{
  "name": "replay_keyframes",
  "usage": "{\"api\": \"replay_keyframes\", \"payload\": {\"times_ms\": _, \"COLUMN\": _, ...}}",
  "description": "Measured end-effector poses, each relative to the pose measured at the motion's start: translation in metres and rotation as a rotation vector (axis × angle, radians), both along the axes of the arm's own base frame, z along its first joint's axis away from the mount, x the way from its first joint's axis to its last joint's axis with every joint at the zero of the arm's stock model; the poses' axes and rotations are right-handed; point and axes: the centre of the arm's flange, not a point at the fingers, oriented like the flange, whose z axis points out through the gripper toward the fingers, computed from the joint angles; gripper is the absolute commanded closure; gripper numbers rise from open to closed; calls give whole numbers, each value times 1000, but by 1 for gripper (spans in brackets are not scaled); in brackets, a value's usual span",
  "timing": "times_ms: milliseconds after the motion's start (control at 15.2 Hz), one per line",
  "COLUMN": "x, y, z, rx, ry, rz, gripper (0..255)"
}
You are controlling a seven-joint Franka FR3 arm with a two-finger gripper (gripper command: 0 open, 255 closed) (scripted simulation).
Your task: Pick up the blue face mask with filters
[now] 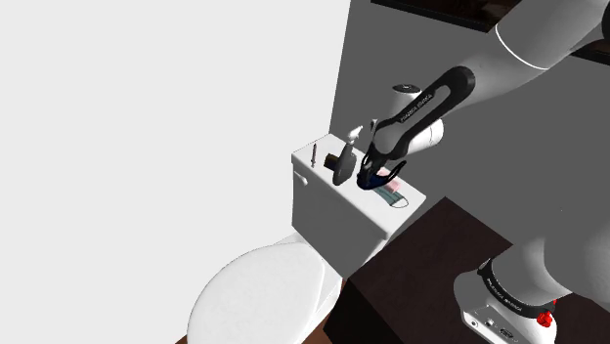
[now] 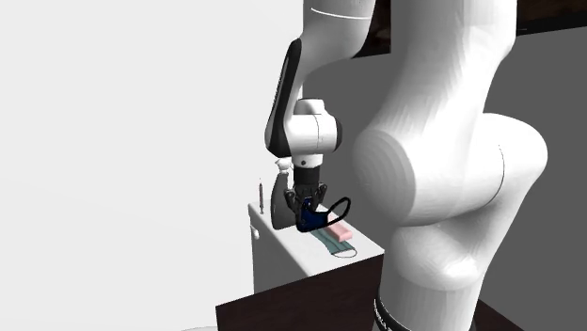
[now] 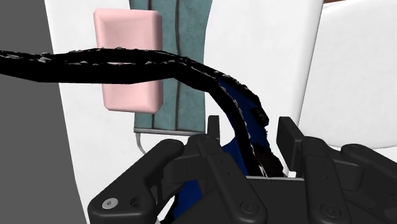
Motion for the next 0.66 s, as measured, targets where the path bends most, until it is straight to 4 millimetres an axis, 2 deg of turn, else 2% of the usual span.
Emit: {"api": "replay_keyframes", "payload": {"times_ms": 660, "x": 0, "y": -1, "z": 50, "rx": 0, "ry": 0, "rz": 0, "gripper": 255}}
